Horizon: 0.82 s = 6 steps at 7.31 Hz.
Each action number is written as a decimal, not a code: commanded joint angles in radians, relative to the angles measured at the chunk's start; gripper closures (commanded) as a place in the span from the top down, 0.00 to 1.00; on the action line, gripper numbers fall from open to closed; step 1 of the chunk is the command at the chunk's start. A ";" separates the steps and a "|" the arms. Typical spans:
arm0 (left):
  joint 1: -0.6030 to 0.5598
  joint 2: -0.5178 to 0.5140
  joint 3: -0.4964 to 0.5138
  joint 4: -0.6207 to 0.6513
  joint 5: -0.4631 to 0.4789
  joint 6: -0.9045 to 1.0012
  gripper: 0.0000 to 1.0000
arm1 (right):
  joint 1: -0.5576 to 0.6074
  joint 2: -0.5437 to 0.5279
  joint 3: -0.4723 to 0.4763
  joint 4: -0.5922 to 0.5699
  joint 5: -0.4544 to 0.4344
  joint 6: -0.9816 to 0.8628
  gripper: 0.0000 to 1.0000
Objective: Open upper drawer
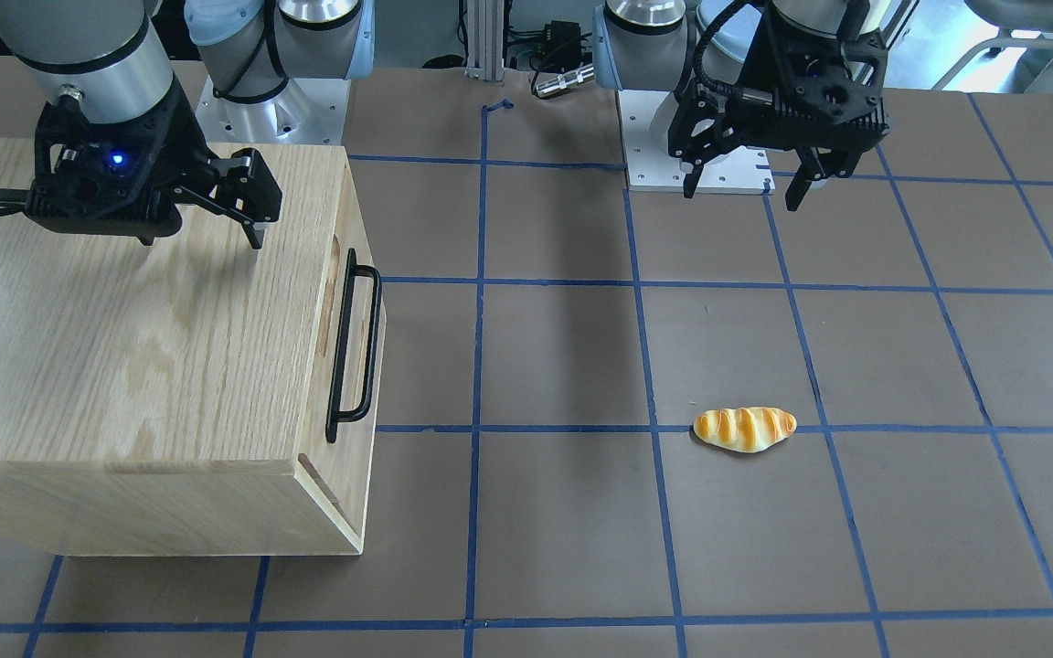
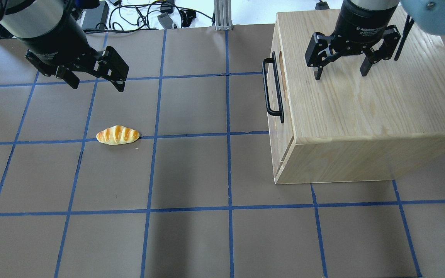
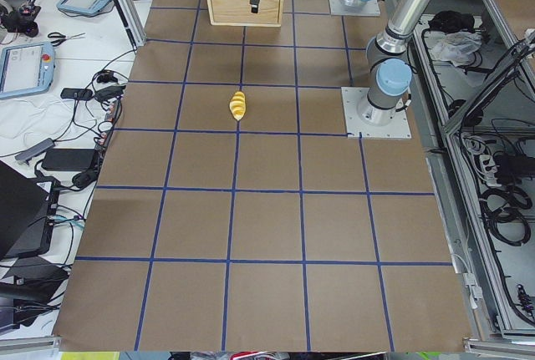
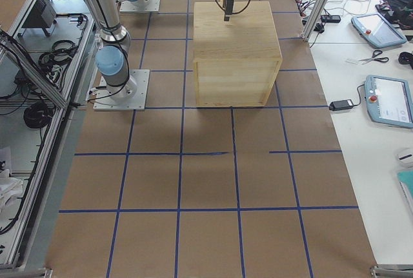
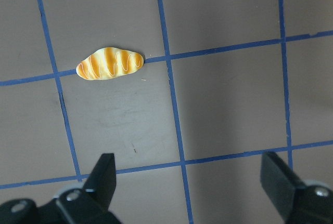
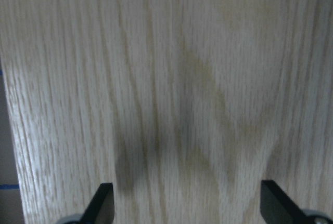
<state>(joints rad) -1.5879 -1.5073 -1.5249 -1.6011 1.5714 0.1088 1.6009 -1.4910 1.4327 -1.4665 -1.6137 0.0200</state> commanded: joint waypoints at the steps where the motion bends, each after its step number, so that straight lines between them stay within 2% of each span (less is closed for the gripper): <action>1: 0.002 -0.004 -0.006 0.001 0.013 -0.038 1.00 | 0.001 0.000 0.000 0.000 0.000 0.000 1.00; 6: -0.003 -0.030 0.006 0.000 0.007 -0.132 1.00 | 0.001 0.000 0.000 0.000 0.000 0.000 1.00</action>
<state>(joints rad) -1.5901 -1.5359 -1.5194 -1.6014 1.5787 -0.0141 1.6011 -1.4911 1.4328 -1.4665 -1.6138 0.0195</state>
